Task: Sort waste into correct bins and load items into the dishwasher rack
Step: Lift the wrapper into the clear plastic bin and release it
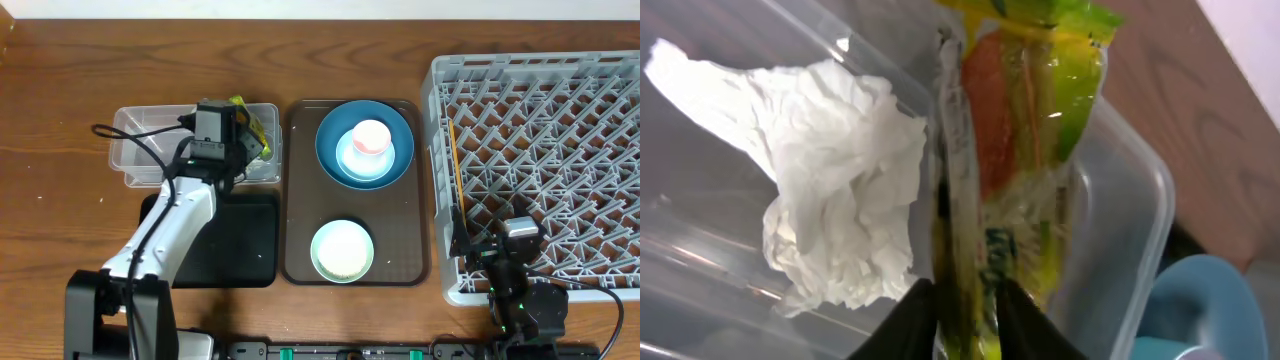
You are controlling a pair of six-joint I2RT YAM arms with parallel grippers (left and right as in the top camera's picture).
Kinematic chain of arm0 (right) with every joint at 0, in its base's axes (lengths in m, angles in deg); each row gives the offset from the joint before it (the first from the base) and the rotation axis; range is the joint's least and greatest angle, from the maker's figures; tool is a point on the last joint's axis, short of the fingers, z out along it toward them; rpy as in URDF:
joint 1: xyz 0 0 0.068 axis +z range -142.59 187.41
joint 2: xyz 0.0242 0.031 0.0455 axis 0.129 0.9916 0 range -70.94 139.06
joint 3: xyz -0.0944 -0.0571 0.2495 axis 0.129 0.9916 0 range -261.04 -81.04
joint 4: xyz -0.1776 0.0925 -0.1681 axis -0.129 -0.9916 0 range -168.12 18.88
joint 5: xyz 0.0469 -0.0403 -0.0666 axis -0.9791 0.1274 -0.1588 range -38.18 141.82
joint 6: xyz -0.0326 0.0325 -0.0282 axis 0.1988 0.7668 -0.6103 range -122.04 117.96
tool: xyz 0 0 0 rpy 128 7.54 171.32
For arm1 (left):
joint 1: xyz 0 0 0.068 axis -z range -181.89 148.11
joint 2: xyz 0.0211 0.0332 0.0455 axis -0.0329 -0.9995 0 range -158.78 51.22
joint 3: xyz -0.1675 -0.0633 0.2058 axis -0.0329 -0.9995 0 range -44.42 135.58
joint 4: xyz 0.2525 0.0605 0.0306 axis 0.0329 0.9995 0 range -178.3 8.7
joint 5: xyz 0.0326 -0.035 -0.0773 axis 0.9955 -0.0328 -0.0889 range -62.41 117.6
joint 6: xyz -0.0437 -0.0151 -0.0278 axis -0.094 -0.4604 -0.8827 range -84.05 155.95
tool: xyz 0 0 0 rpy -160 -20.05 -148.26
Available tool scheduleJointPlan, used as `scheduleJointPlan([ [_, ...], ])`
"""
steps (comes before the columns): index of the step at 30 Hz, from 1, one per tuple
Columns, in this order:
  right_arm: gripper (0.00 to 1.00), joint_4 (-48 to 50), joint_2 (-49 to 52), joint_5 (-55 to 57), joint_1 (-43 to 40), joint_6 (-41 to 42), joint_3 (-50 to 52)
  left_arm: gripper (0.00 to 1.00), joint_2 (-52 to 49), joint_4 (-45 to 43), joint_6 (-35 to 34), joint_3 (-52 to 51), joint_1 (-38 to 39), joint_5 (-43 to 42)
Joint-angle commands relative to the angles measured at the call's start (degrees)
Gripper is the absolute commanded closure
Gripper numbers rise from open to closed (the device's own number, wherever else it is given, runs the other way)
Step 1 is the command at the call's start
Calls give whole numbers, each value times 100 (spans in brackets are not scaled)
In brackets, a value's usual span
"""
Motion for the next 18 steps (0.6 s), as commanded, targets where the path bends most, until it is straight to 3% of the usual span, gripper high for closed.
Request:
scheduleJointPlan([
  [1,1,-22,2,-4,61,-61,7,74,2,44,-63,48,-24,-68],
  [18,1,-22,2,-2,59,-61,7,74,4,326,-44,52,-24,-839],
])
